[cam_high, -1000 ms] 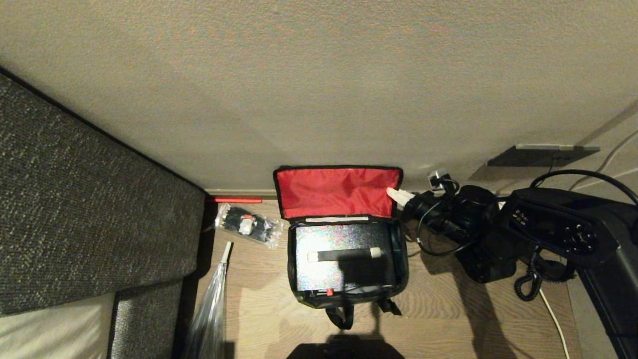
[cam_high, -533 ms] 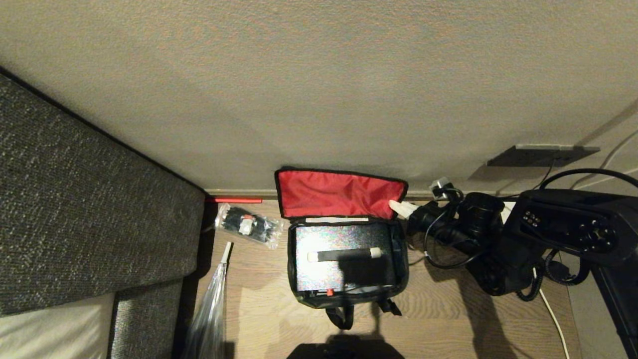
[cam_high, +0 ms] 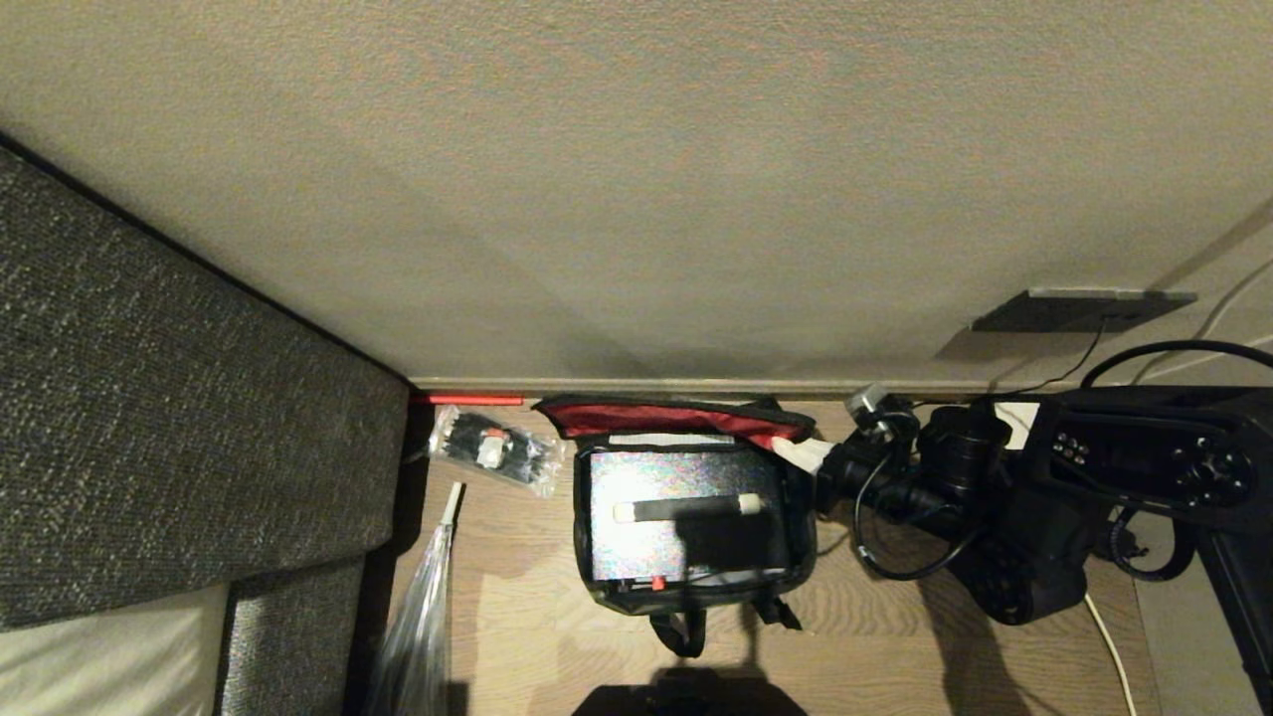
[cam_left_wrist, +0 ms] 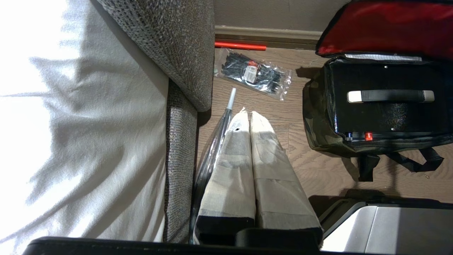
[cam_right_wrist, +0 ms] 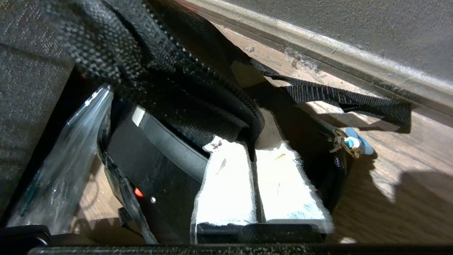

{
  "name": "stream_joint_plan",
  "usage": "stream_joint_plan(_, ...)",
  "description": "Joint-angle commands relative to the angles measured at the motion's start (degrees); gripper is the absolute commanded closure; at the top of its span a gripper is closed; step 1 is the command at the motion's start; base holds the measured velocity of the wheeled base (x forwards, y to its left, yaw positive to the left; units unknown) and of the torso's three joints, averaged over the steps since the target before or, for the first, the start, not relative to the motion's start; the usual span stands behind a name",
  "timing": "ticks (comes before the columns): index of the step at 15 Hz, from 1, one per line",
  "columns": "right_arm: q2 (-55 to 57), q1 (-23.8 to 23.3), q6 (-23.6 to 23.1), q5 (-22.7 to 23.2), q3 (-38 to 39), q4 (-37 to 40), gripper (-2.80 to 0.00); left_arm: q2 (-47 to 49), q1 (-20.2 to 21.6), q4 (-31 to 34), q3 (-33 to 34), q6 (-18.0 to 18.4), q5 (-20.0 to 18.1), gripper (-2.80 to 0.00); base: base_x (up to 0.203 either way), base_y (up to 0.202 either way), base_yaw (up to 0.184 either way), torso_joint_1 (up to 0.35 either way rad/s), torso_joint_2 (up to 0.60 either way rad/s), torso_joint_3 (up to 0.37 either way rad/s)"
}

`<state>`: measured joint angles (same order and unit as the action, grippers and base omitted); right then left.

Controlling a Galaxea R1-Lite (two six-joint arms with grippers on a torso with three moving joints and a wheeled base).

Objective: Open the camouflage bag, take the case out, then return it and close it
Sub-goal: Close the top of the storage box

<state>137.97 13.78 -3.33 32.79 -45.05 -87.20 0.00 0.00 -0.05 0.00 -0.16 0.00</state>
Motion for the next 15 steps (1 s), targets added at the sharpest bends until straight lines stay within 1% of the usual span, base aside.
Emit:
stream_joint_plan(1,-0.62,0.11,-1.69,0.52,2.7,-0.46,-2.8,0.0,0.0,-0.04,0.0,-0.02,0.0,0.0,0.0,0.0,0.0,0.0,0.0,0.0)
stream_joint_plan(3,-0.97,0.34,-3.31,2.21,6.59,-0.46,-2.8,0.0,0.0,-0.04,0.0,-0.02,0.0,0.0,0.0,0.0,0.0,0.0,0.0,0.0)
stream_joint_plan(9,-1.35,2.35,-3.77,3.58,12.77,-0.46,-2.8,0.0,0.0,-0.04,0.0,-0.02,0.0,0.0,0.0,0.0,0.0,0.0,0.0,0.0)
stream_joint_plan(11,-2.34,2.45,-4.48,3.77,18.58,-0.46,-2.8,0.0,0.0,-0.04,0.0,-0.02,0.0,0.0,0.0,0.0,0.0,0.0,0.0,0.0)
stream_joint_plan(12,-3.1,2.43,-4.71,3.85,20.22,-0.46,-2.8,0.0,0.0,-0.04,0.0,-0.02,0.0,0.0,0.0,0.0,0.0,0.0,0.0,0.0)
stream_joint_plan(14,-7.1,2.24,-5.17,4.18,26.86,-0.46,-2.8,0.0,0.0,-0.04,0.0,-0.02,0.0,0.0,0.0,0.0,0.0,0.0,0.0,0.0)
stream_joint_plan(15,-9.66,2.14,-5.92,4.36,28.57,-0.4,-2.8,0.0,0.0,-0.04,0.0,-0.02,0.0,0.0,0.0,0.0,0.0,0.0,0.0,0.0)
